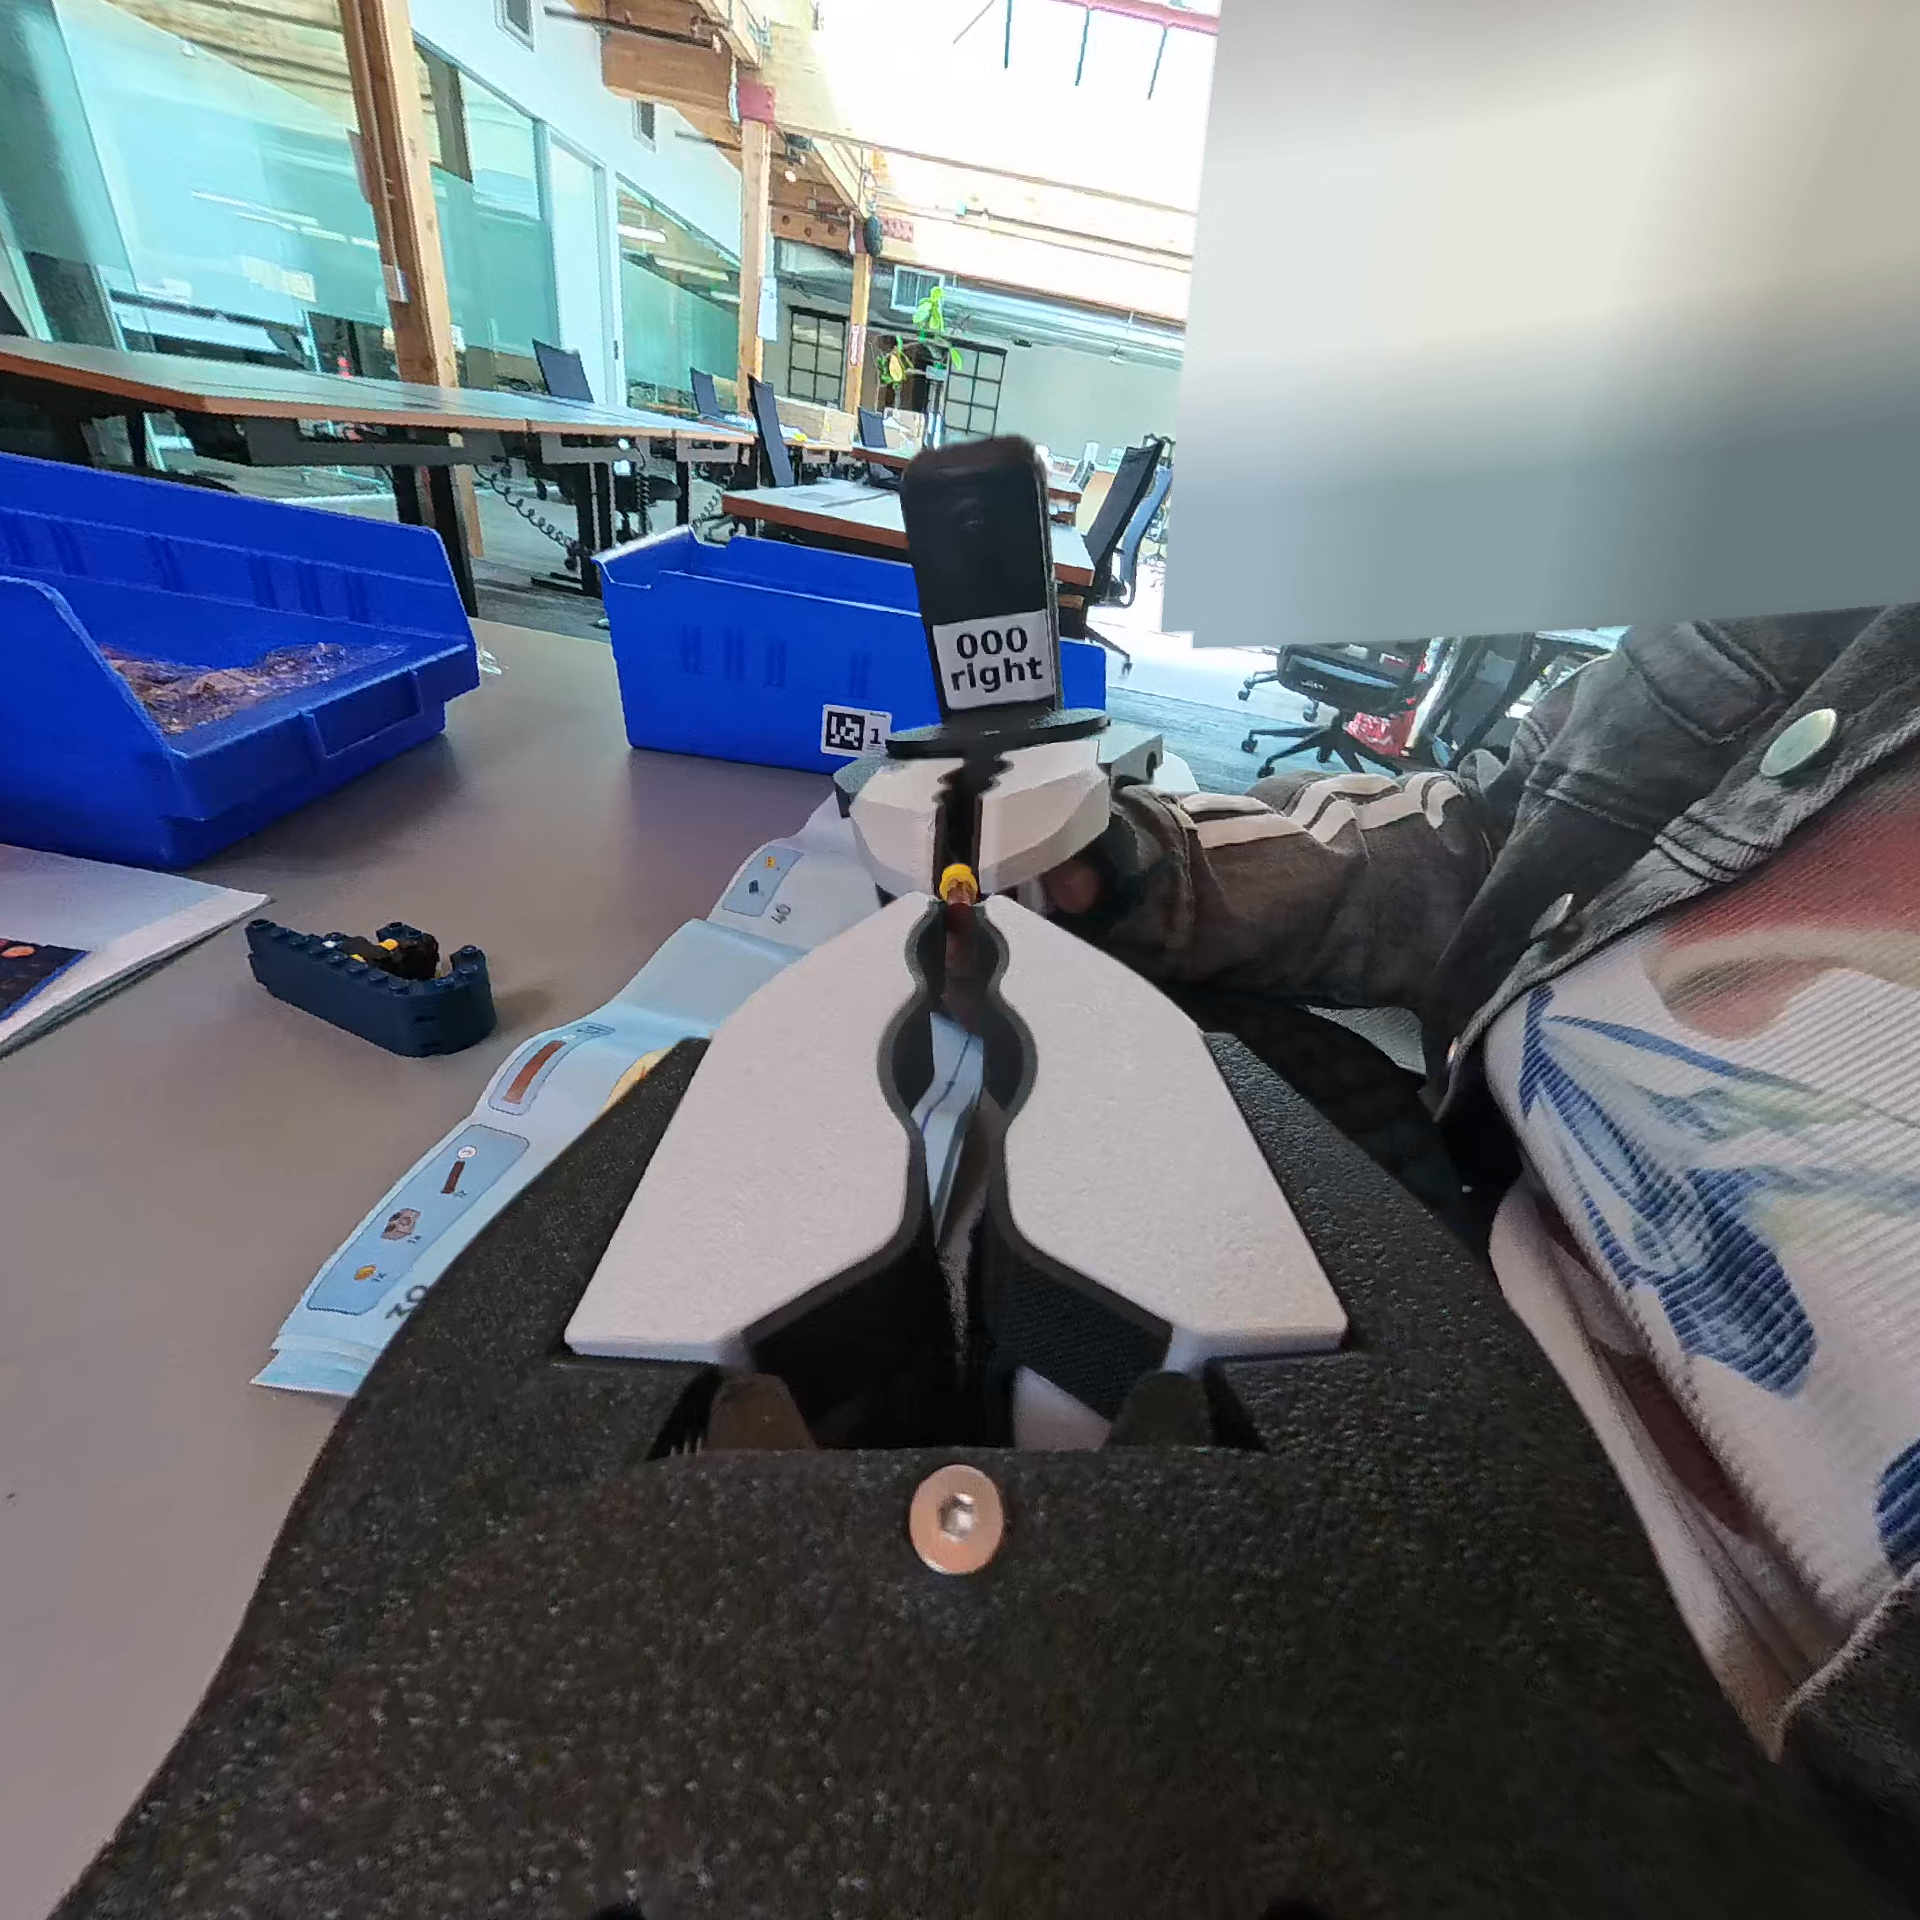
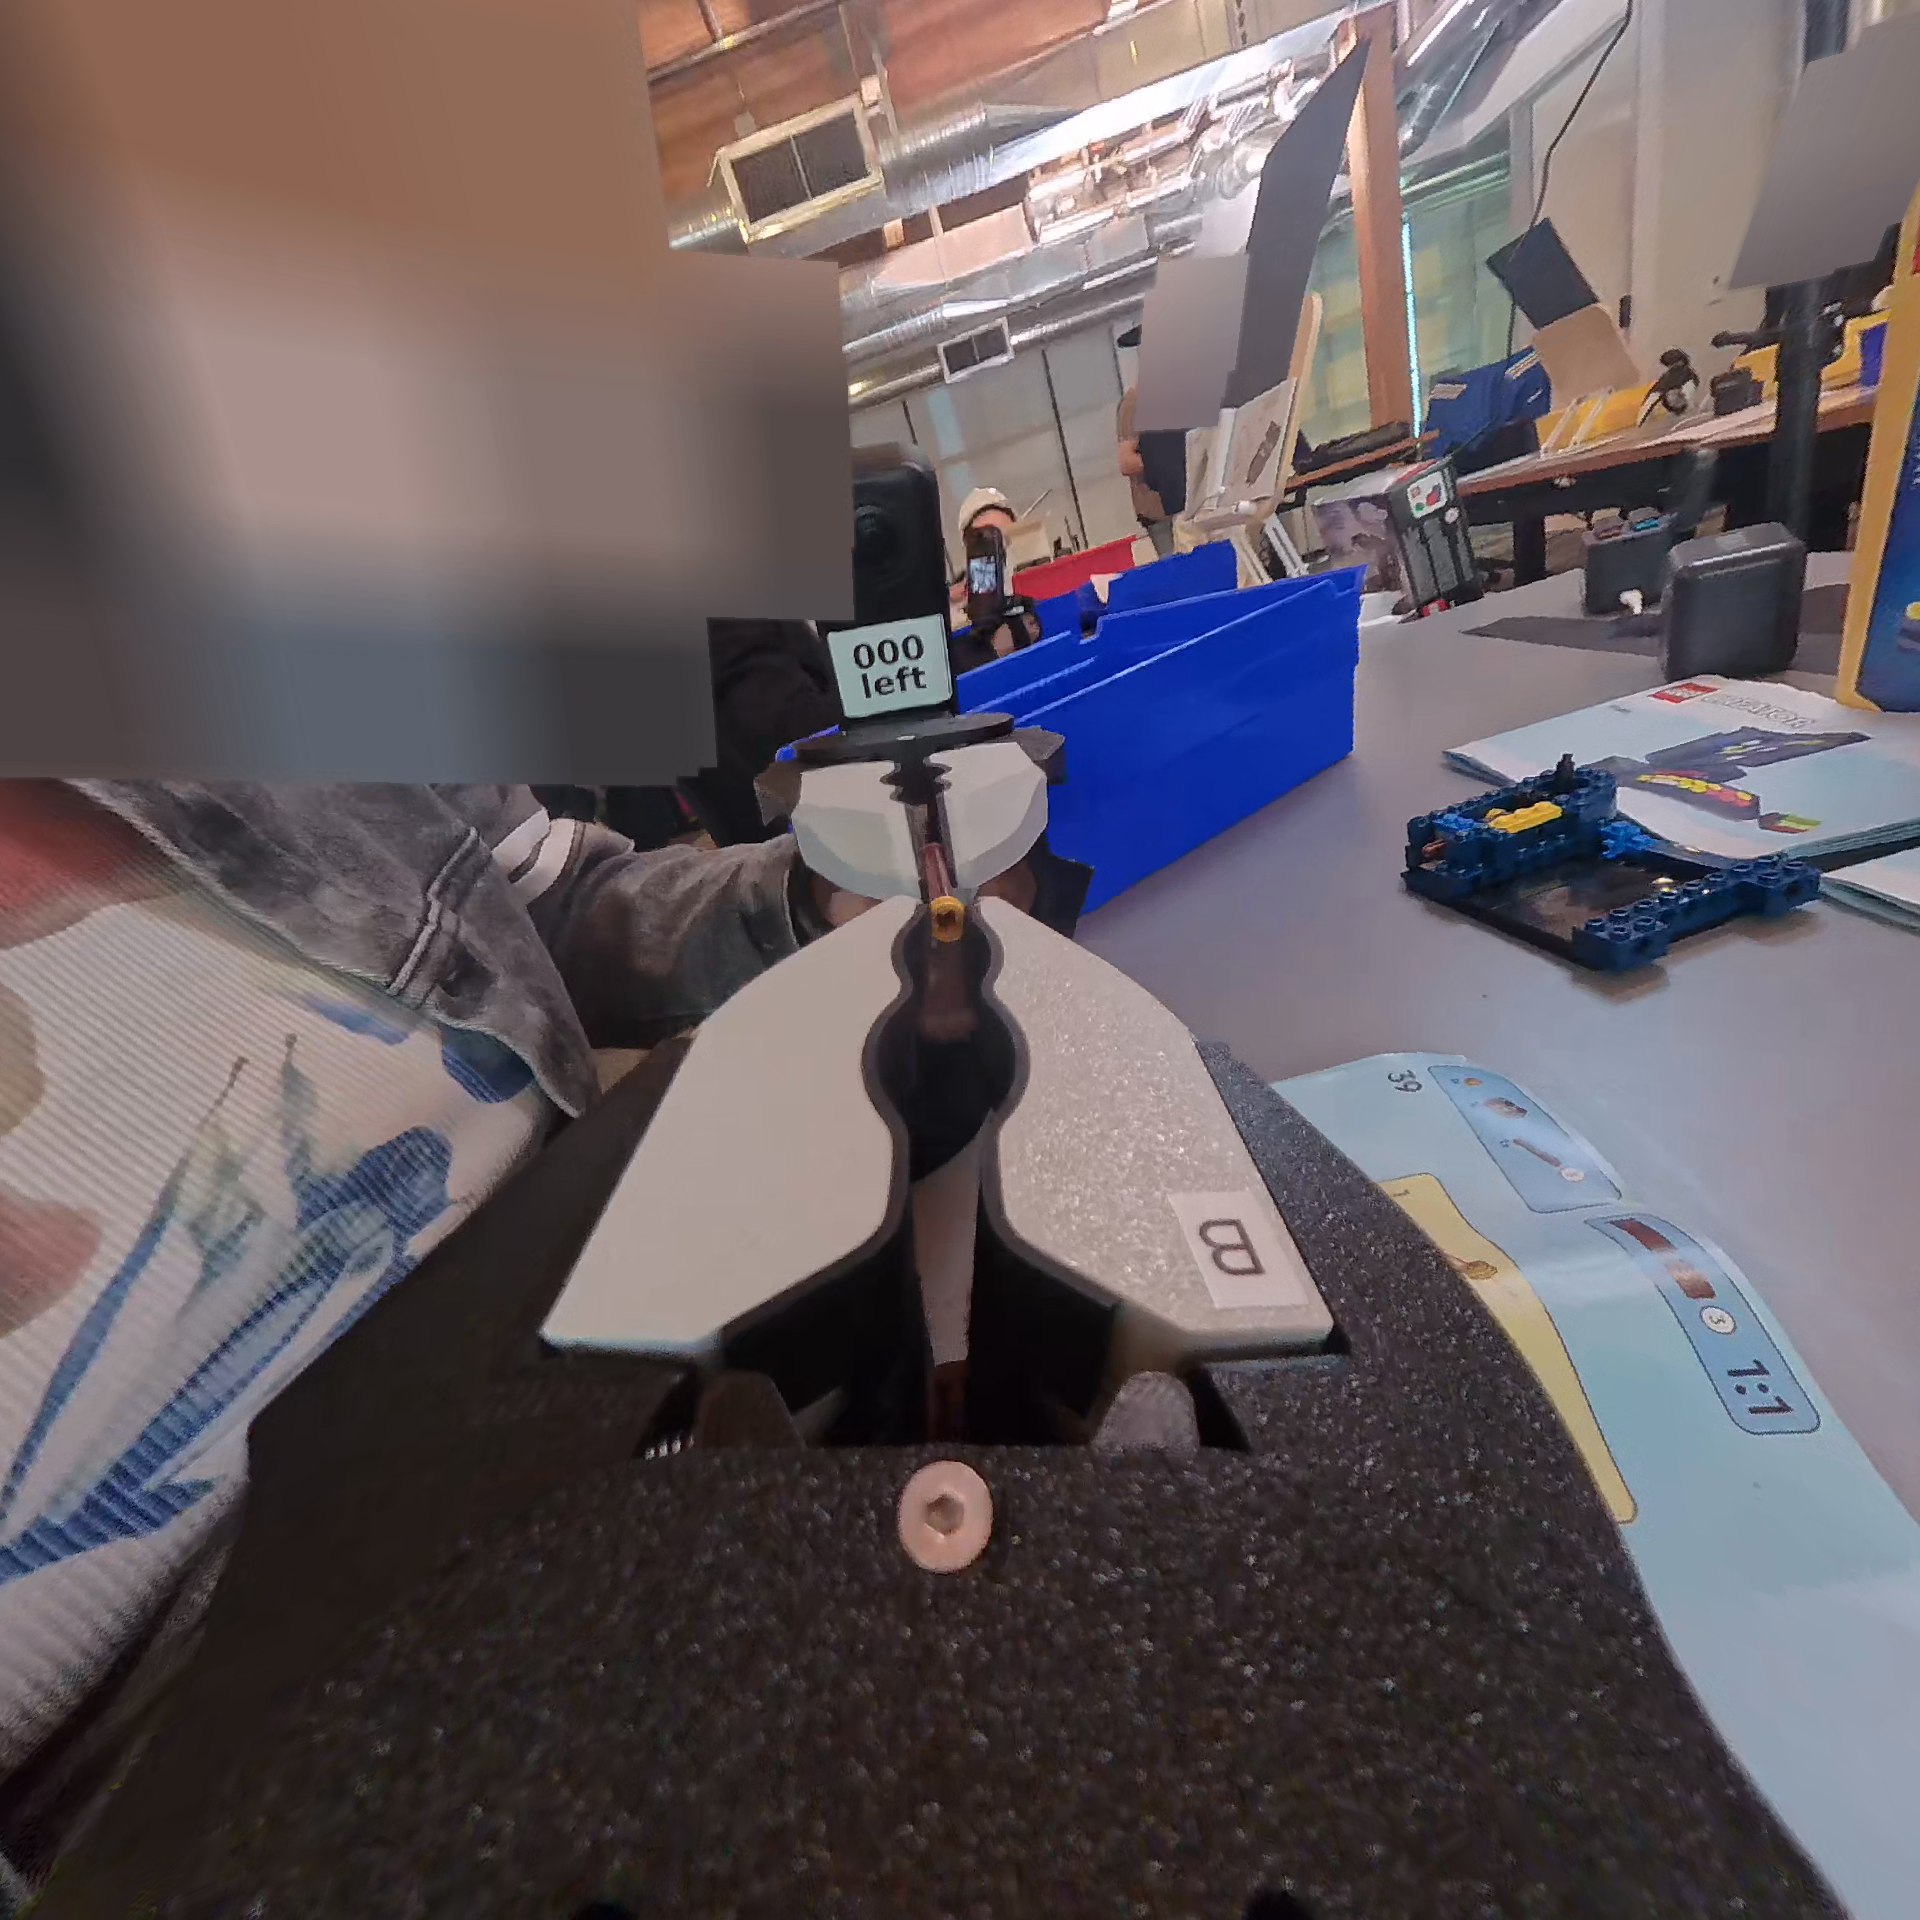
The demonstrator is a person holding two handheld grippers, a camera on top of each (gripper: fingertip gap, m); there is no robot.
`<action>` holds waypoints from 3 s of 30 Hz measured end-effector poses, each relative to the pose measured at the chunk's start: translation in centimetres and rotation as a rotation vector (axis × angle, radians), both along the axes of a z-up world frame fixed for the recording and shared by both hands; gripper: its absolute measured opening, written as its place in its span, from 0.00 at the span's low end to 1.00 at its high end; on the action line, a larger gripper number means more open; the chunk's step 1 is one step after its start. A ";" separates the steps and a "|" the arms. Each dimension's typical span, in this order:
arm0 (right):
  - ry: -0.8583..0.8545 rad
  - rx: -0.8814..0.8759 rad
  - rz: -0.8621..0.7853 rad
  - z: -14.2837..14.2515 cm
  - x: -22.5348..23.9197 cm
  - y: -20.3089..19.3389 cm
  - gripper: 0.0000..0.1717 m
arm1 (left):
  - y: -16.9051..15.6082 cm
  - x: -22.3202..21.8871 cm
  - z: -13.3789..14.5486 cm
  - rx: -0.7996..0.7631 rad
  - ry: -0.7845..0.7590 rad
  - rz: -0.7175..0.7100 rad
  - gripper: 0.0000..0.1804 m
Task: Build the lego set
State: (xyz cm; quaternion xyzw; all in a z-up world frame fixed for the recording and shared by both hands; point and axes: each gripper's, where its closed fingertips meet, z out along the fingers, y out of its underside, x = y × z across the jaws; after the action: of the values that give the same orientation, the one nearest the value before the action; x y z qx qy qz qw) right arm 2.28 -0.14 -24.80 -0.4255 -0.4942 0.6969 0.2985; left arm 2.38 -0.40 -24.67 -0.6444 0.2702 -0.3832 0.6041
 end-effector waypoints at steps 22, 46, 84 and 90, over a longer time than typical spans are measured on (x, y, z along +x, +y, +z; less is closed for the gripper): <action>0.202 -0.374 -0.037 4.8 0.6 1.4 0.03 | 1.1 1.3 3.1 0.109 -0.291 0.125 0.02; -0.057 -0.154 -0.014 0.9 3.7 0.2 0.03 | -0.2 3.9 0.0 -0.046 -0.042 -0.117 0.02; -0.353 -0.275 -0.070 -3.1 8.2 -8.0 0.03 | -8.0 8.1 -3.0 -0.380 0.070 -0.226 0.02; -0.340 -0.295 -0.076 -3.6 8.6 -8.8 0.03 | -8.5 8.5 -3.2 -0.420 0.041 -0.289 0.02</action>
State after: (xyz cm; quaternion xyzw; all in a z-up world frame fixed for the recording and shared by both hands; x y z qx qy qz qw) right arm 10.85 -8.93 -28.41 -0.5942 -0.4137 0.6682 0.1713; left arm 10.88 -8.93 -27.86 -0.7181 0.2862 -0.5000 0.3904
